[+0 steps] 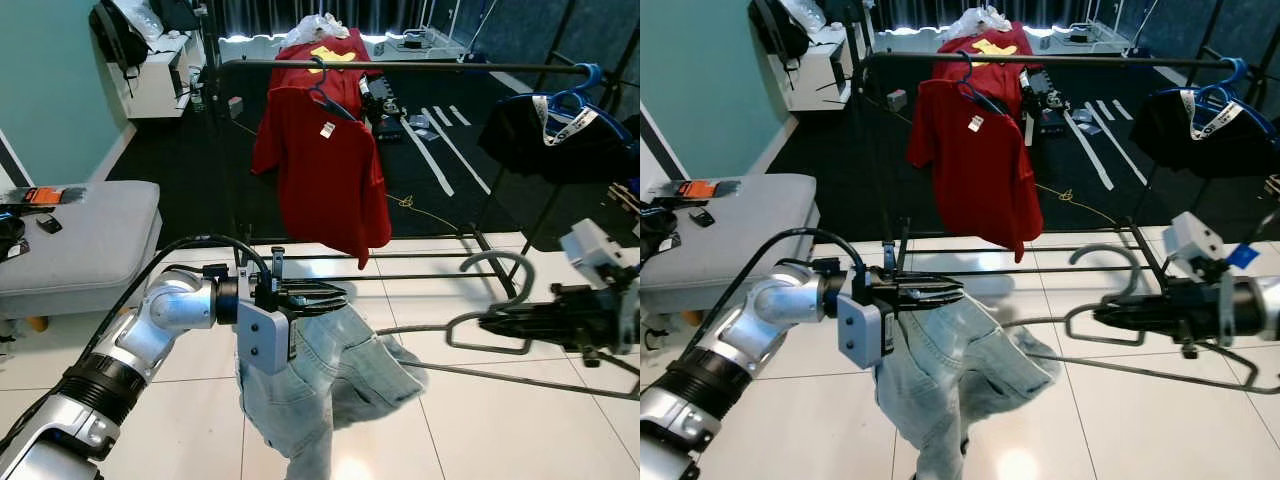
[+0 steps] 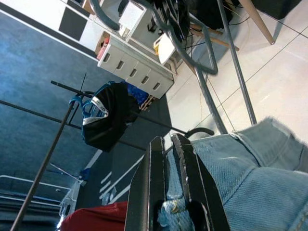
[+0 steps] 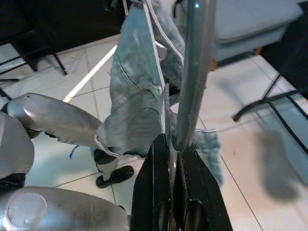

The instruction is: Hang hanger

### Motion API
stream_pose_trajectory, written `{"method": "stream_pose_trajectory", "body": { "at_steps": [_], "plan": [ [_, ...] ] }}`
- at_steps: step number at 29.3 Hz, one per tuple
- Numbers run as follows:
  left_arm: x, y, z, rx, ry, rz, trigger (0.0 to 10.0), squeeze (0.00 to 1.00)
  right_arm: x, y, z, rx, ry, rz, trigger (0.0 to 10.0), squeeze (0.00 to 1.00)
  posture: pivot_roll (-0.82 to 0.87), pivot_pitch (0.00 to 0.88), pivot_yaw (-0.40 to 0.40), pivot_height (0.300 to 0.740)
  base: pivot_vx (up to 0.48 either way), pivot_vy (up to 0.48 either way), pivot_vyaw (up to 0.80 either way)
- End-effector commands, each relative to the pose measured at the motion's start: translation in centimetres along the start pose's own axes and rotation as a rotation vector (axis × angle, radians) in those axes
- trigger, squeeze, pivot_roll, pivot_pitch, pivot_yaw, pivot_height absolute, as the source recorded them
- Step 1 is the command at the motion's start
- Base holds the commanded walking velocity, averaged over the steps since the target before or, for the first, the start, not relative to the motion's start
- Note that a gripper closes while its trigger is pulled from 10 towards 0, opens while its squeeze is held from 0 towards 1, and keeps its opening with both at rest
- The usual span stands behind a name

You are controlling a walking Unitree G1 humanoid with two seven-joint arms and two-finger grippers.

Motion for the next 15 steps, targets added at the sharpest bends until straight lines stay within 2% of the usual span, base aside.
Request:
{"method": "stream_pose_trajectory", "body": {
  "at_steps": [1,7,12,14,15],
  "plan": [
    [0.6,0.1,0.5,0.028,0.001,-0.029,10.0,0.00,0.6,0.5,0.2,0.024,-0.019,-0.017,10.0,0.00,-0.02,0.075,0.007,0.740,0.000,0.000,0.00],
    [1.0,0.3,0.9,0.042,-0.001,-0.049,10.0,0.00,0.9,1.6,0.4,0.071,-0.017,-0.041,10.0,0.00,-0.02,0.070,0.002,0.740,0.000,0.000,0.00],
    [1.1,0.4,0.8,0.033,-0.005,-0.057,10.0,0.00,1.1,1.6,0.5,0.088,-0.016,-0.048,10.0,0.00,-0.02,0.068,0.001,0.740,0.000,0.000,0.00],
    [1.0,0.4,0.6,0.017,-0.007,-0.054,10.0,0.00,1.8,1.3,0.6,0.099,-0.015,-0.069,10.0,0.00,-0.02,0.066,0.000,0.740,0.000,0.000,0.00],
    [0.6,0.2,0.5,0.003,-0.005,-0.035,10.0,0.00,2.7,0.7,0.6,0.102,-0.015,-0.088,10.0,0.00,-0.02,0.066,0.001,0.740,0.000,0.000,0.00]
  ]
}}
Point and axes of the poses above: a point about 5 cm out from each wrist's last joint towards the gripper, its own y axis pointing out of the wrist towards the gripper, its own x axis along the axis of the wrist's last joint, z = x × y, the point moved 6 cm from there along y, pointing out of the wrist towards the gripper, and after that the axes turned 5 degrees about -y, right-handed, at the moved point
